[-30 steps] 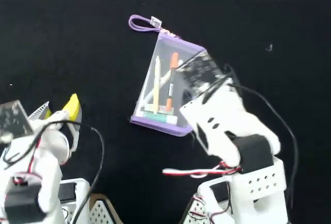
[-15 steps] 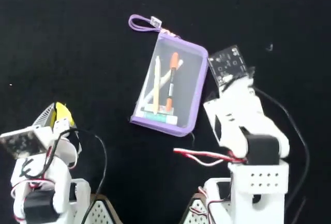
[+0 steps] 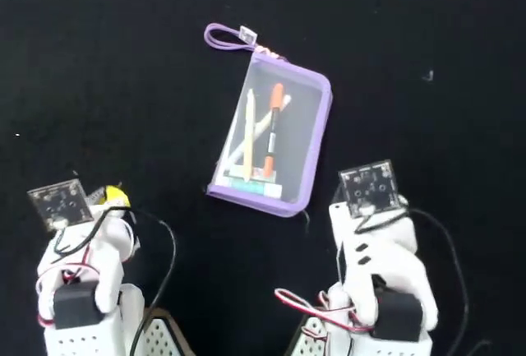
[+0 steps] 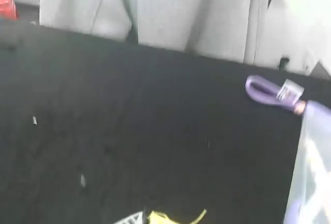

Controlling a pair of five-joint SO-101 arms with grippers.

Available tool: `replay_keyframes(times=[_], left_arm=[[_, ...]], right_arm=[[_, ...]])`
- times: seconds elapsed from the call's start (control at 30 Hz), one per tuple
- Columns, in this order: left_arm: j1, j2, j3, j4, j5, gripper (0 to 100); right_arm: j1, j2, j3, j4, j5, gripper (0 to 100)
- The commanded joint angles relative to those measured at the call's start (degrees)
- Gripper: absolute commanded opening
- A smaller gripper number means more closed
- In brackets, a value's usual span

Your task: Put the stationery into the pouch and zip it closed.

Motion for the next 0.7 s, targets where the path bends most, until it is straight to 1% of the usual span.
replay_keyframes(times=[0.0,0.1,0.23,0.47,0.53,0.67], left_arm=[[0.5,-0.1,6.7,0.0,-0.6,3],[0.0,0.0,9.8,0.4,-0.6,3],[-0.4,0.0,14.0,0.5,-0.6,3],[-7.8,0.0,19.0,0.0,-0.6,3],[-9.1,0.1,19.6,0.2,-0.6,3],[-9.5,0.1,19.5,0.6,-0.6,3]], right_arm=[[1.1,-5.4,2.9,0.1,0.4,1.2],[0.7,-5.4,5.1,0.0,0.4,1.2],[0.6,-5.8,11.7,-0.2,0.4,1.5],[1.0,-5.8,20.8,0.2,0.4,1.2],[1.0,-5.8,23.3,0.2,0.4,1.3],[1.1,-5.8,23.2,0.5,0.4,1.3]])
